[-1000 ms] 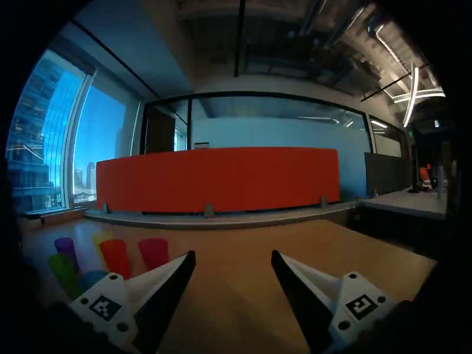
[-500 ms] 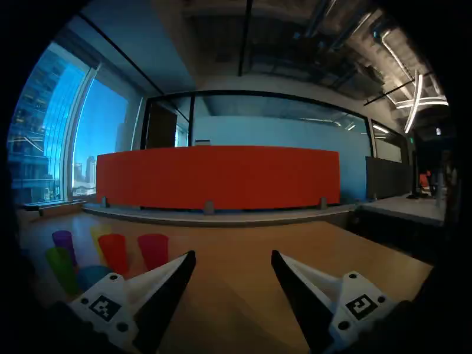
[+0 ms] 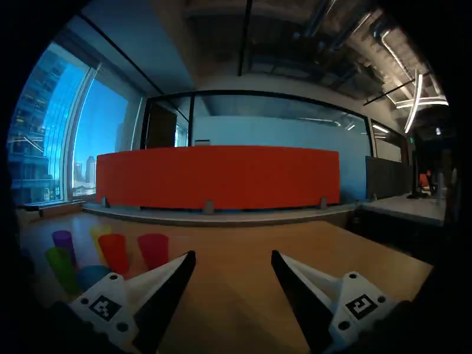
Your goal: Pour water
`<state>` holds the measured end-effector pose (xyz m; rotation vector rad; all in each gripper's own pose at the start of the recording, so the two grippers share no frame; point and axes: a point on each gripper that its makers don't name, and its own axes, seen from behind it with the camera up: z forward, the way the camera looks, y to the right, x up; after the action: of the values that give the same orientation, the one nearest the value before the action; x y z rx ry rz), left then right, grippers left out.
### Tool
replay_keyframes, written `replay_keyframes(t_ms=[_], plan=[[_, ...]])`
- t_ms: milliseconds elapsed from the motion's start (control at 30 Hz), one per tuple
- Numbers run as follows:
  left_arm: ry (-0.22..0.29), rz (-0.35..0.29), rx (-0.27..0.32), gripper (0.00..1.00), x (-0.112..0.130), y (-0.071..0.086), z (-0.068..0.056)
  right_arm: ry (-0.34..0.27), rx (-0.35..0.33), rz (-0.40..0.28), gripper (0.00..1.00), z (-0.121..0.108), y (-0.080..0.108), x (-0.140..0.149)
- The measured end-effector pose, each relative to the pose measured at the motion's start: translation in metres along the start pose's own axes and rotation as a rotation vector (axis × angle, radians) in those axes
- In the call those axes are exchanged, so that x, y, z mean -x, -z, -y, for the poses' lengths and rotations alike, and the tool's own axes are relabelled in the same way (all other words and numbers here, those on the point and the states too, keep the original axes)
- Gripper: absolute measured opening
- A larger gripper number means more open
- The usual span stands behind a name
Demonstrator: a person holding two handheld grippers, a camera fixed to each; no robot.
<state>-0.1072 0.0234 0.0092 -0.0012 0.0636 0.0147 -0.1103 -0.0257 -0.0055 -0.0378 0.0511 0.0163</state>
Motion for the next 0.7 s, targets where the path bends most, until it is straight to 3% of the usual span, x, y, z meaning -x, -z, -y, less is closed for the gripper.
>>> replay_keyframes(t_ms=[700], plan=[[0.000,0.000,0.000,0.99,0.0010,-0.0007,-0.0002,0.000,0.000,0.000,0.99,0.0001,0.0006,0.0004]])
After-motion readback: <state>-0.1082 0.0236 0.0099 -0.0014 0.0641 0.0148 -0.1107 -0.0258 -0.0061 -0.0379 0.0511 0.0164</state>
